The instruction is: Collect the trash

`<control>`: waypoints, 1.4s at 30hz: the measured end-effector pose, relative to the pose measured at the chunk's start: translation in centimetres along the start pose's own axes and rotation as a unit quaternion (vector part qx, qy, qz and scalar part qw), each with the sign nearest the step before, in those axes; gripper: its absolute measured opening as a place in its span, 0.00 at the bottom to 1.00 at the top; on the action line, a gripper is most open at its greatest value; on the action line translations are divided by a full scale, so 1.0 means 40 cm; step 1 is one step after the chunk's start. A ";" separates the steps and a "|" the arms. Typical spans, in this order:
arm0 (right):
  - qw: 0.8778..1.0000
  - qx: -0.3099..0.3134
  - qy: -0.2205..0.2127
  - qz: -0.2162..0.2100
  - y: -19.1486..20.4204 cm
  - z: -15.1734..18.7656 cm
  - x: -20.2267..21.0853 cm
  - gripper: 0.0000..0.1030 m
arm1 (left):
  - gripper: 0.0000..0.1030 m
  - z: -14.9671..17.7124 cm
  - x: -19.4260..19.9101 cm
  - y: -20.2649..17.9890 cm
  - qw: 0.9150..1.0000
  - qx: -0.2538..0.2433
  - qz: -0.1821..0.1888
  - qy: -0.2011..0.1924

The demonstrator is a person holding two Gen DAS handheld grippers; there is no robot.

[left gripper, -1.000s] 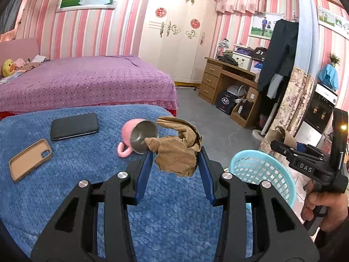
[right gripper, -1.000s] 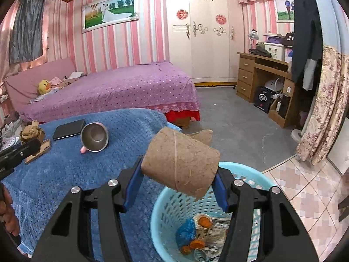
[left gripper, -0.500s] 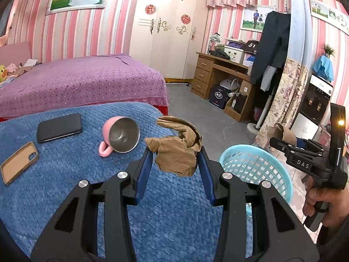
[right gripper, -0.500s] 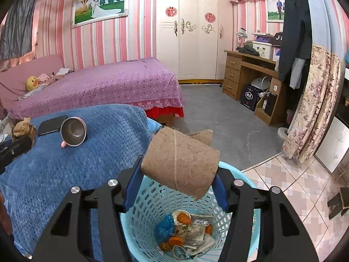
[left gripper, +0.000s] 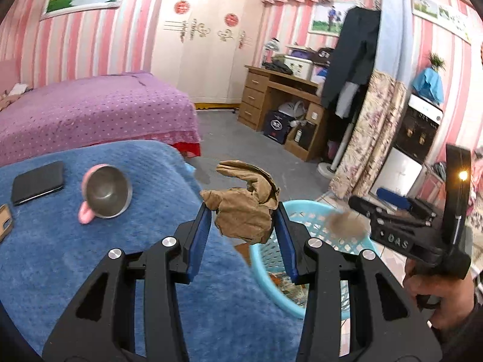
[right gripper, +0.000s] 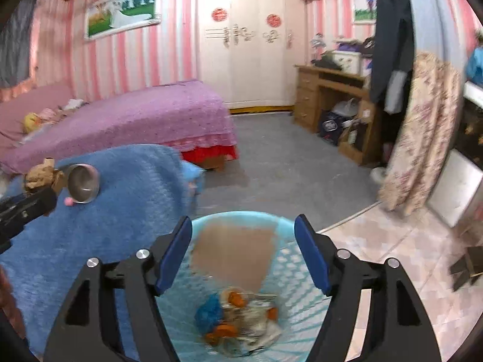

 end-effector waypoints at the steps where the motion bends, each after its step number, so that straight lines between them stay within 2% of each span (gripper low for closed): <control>1: 1.000 -0.015 -0.006 0.004 -0.020 -0.002 0.004 0.68 | 0.40 -0.001 -0.016 -0.019 1.000 -0.009 0.002 0.006; 5: 0.997 -0.076 -0.024 0.019 -0.099 -0.006 0.016 0.70 | 0.41 -0.004 -0.077 -0.086 0.999 -0.032 0.021 0.032; 8: 0.997 -0.077 -0.014 0.016 -0.117 -0.003 -0.003 0.72 | 0.44 -0.014 -0.094 -0.119 0.998 -0.037 0.032 0.037; 10: 0.997 -0.077 -0.012 0.015 -0.119 -0.004 -0.006 0.72 | 0.69 -0.021 -0.098 -0.138 0.997 -0.049 0.037 0.037; 12: 0.996 -0.081 -0.014 0.017 -0.119 -0.008 -0.009 0.72 | 0.80 -0.029 -0.089 -0.150 0.998 -0.054 0.026 0.027; 16: 0.998 -0.067 -0.014 0.005 -0.083 -0.016 -0.012 0.73 | 0.86 -0.032 -0.043 -0.123 0.998 -0.055 -0.006 0.010; 20: 0.999 -0.043 -0.023 -0.011 -0.009 -0.020 0.006 0.78 | 0.93 -0.012 0.053 -0.021 0.998 -0.037 -0.056 -0.010; 22: 0.998 -0.032 -0.026 -0.037 0.042 -0.022 0.015 0.78 | 0.94 0.008 0.106 0.042 0.996 -0.022 -0.086 -0.017; 25: 0.996 -0.018 -0.029 -0.084 0.119 -0.020 0.035 0.84 | 0.95 0.050 0.195 0.162 0.989 0.013 -0.146 -0.025; 27: 0.993 0.000 -0.030 -0.112 0.187 -0.015 0.052 0.85 | 0.95 0.092 0.260 0.249 0.980 0.045 -0.191 -0.030; 29: 0.991 0.029 -0.033 -0.129 0.266 -0.004 0.071 0.86 | 0.95 0.134 0.318 0.324 0.973 0.074 -0.215 -0.036; 33: 0.983 0.081 -0.030 -0.163 0.411 0.023 0.104 0.86 | 0.95 0.211 0.410 0.438 0.964 0.118 -0.236 -0.045; 36: 0.977 0.114 -0.033 -0.180 0.499 0.044 0.129 0.87 | 0.95 0.246 0.465 0.499 0.960 0.145 -0.231 -0.057; 42: 0.966 0.172 -0.042 -0.187 0.647 0.076 0.159 0.87 | 0.95 0.285 0.517 0.581 0.952 0.174 -0.243 -0.067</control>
Point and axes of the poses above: each gripper's, at about its wrist camera, not at the fingertips, and x roughly against the way its jaws point, y to its left, z to its underside, the point moved 3 cm from there along -x, roughly the way its jaws point, and after that the axes turned 14 degrees about y, right-handed, at the moved point
